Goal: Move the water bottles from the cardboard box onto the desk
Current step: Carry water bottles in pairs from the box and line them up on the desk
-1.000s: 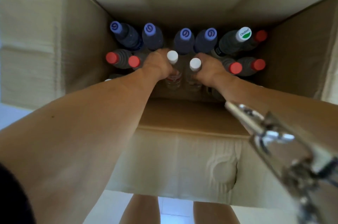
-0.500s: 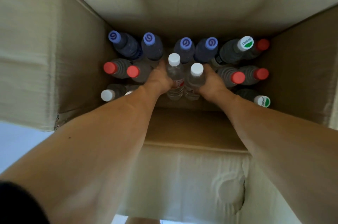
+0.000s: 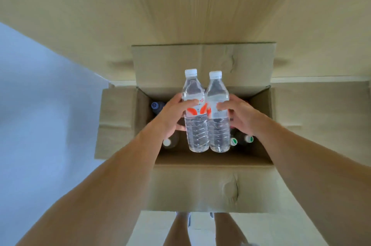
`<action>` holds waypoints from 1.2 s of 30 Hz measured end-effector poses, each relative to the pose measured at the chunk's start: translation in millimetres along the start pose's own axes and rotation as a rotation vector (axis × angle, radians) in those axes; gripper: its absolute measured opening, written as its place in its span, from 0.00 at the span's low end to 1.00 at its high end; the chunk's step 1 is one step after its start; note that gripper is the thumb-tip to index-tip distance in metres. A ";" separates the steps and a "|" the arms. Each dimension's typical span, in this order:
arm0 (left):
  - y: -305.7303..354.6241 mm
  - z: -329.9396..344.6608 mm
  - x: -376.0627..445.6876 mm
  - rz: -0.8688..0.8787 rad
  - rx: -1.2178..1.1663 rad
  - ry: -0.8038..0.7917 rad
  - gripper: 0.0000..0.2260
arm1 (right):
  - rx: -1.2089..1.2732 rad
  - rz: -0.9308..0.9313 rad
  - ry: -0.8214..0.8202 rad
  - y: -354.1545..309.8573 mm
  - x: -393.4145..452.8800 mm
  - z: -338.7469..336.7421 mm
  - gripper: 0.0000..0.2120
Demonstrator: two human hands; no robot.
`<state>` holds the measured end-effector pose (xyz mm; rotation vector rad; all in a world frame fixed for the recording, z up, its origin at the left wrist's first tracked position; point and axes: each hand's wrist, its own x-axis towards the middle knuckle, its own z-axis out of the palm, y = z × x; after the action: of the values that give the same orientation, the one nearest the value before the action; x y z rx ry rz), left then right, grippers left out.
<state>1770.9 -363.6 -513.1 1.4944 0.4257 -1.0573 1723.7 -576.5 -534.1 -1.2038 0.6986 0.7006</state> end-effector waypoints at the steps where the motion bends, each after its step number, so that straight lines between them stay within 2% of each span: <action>1: 15.1 4.0 -17.3 0.003 -0.011 -0.005 0.13 | 0.011 -0.009 -0.007 -15.3 -18.5 5.4 0.24; 4: 56.9 12.4 -64.5 0.029 0.013 -0.049 0.21 | 0.063 -0.031 -0.050 -57.9 -68.4 18.9 0.30; 8: 101.1 22.2 -127.1 0.093 0.103 -0.119 0.30 | 0.112 -0.107 -0.121 -104.2 -135.7 38.1 0.31; 12: 133.9 28.2 -182.1 0.147 0.138 -0.136 0.29 | 0.134 -0.219 -0.199 -128.5 -192.5 50.1 0.36; 15: 152.8 31.0 -216.2 0.188 0.142 -0.123 0.27 | 0.145 -0.303 -0.355 -140.6 -227.5 57.5 0.32; 17: 164.7 33.1 -239.2 0.215 0.144 -0.134 0.26 | 0.169 -0.330 -0.391 -149.4 -249.8 61.3 0.31; 19: 174.3 34.7 -258.8 0.230 0.142 -0.159 0.26 | 0.148 -0.349 -0.337 -157.2 -267.5 66.4 0.31; 22: 189.9 37.7 -283.5 0.276 0.087 -0.157 0.27 | 0.116 -0.385 -0.160 -171.6 -293.9 75.9 0.35; 26: 205.7 47.0 -306.2 0.331 -0.004 -0.166 0.24 | 0.098 -0.465 -0.121 -187.4 -325.4 93.2 0.29; 30: 219.1 56.6 -321.1 0.366 -0.071 -0.212 0.32 | 0.140 -0.519 -0.085 -193.6 -344.9 94.2 0.28; 33: 227.0 61.7 -326.5 0.406 -0.034 -0.250 0.30 | 0.194 -0.508 -0.012 -194.7 -355.0 87.4 0.31; 36: 230.4 65.1 -330.2 0.423 0.011 -0.281 0.28 | 0.266 -0.522 -0.041 -188.9 -366.1 83.0 0.31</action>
<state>1752.8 -378.8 -105.9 1.3424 -0.0937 -0.9094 1661.6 -575.1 -118.5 -1.0588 0.3991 0.1877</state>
